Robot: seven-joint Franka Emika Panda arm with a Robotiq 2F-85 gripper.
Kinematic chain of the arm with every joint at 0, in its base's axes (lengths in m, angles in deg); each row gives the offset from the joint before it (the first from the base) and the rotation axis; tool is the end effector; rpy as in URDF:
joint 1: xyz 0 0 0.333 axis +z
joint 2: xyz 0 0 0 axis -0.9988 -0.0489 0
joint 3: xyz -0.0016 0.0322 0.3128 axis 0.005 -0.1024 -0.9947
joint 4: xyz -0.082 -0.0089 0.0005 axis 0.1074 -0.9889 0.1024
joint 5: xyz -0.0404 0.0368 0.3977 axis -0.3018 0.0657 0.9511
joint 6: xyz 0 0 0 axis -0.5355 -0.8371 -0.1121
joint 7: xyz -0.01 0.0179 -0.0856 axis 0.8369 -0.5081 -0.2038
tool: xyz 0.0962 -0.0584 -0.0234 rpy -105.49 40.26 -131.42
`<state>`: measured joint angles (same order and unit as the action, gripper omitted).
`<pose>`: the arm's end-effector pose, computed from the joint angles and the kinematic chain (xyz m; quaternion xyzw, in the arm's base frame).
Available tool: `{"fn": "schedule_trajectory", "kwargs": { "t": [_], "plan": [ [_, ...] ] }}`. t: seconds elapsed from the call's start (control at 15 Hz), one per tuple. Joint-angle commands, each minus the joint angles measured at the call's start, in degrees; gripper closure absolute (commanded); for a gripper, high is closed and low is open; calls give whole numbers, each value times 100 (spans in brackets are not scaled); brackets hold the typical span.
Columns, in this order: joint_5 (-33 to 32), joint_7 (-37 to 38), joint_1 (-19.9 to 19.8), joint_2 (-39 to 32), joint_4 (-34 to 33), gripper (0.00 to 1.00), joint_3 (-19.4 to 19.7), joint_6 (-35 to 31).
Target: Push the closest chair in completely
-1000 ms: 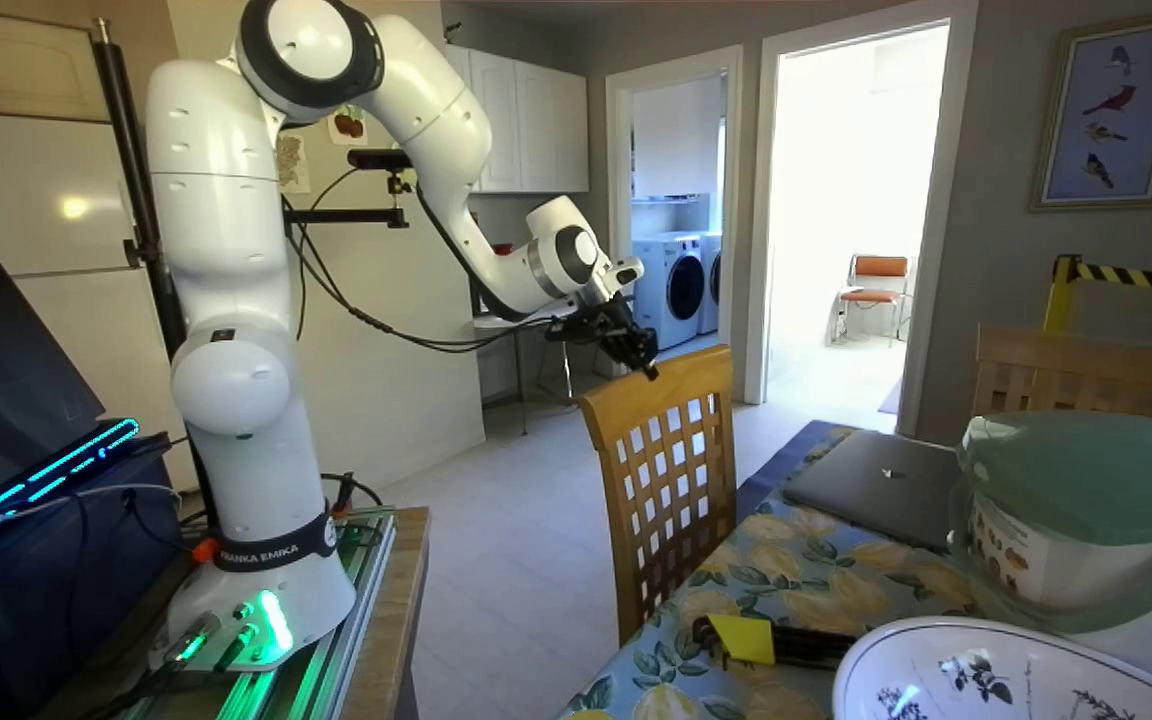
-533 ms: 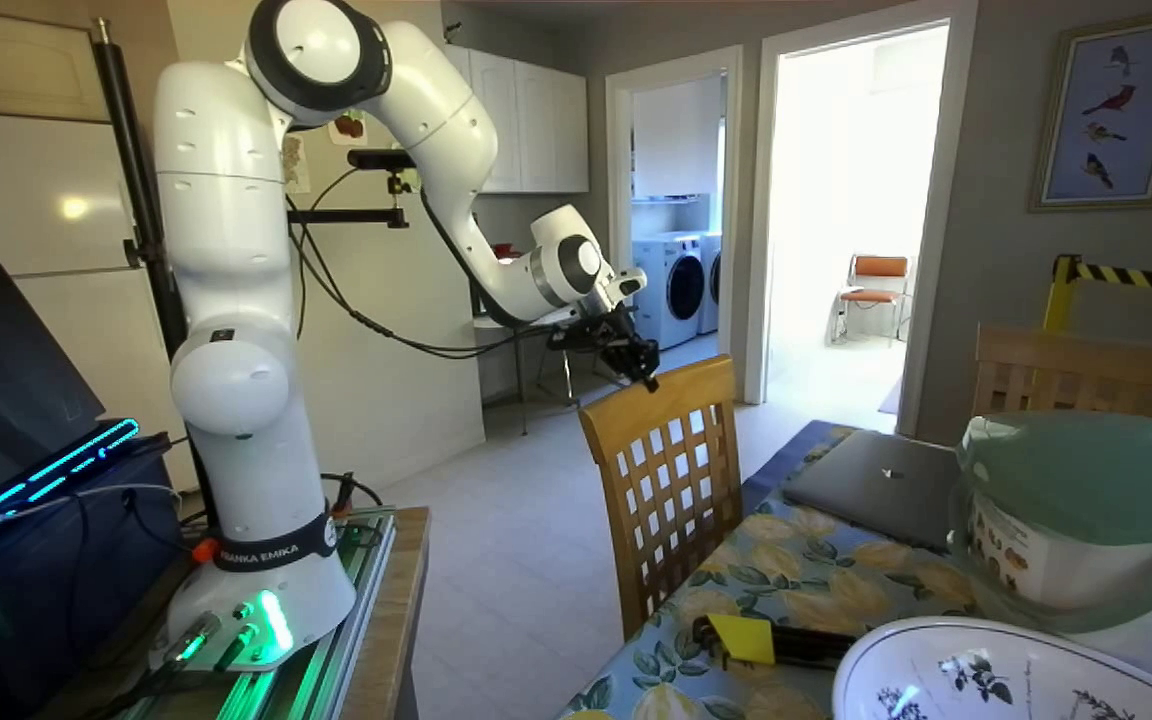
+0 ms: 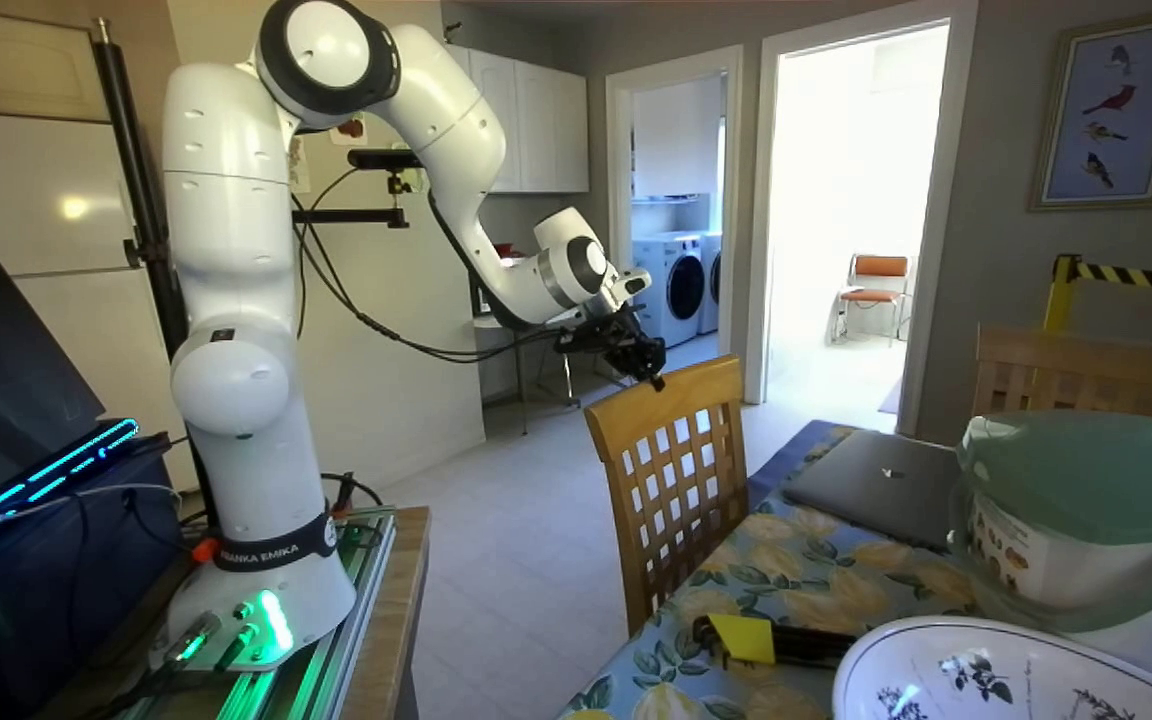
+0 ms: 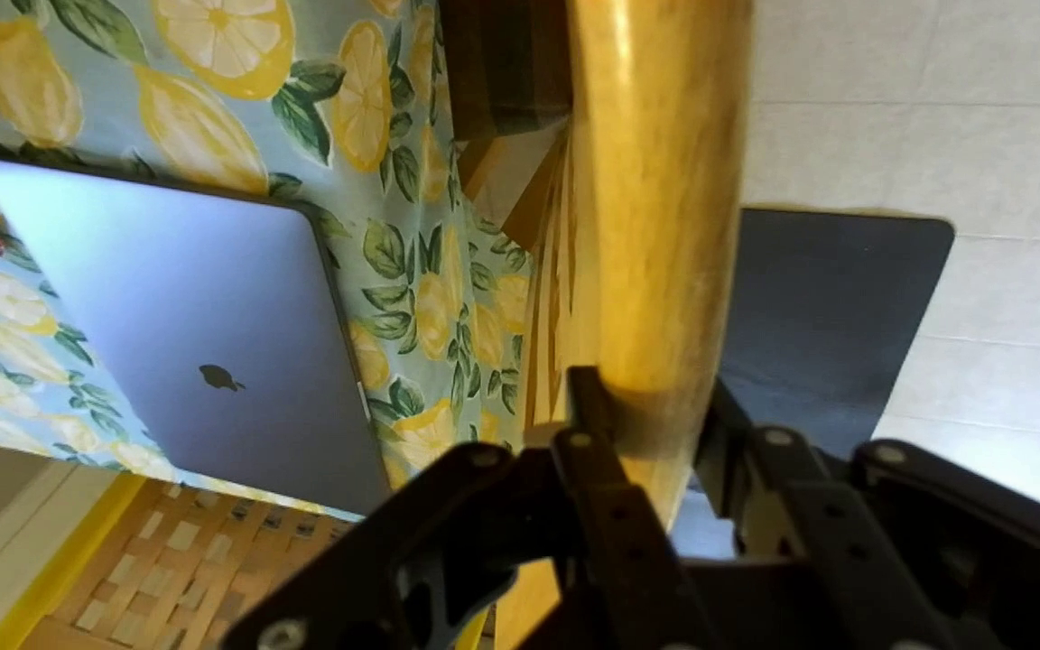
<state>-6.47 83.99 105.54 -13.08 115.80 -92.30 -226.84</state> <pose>0.4855 0.2616 0.3073 0.9097 0.3172 0.2592 0.0683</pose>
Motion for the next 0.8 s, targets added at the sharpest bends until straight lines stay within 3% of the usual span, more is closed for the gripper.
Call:
{"fn": "schedule_trajectory", "kwargs": {
  "t": [0.0,0.47,0.6,0.73],
  "plan": [
    [-861,40,-111,-384,-758,93,379,-69],
    [-1158,-48,-118,-997,-1381,93,787,-360],
    [-1095,-352,-142,-1093,-1297,93,706,-522],
    [-915,-1157,-311,-1046,-1060,93,516,-692]
  ]
}}
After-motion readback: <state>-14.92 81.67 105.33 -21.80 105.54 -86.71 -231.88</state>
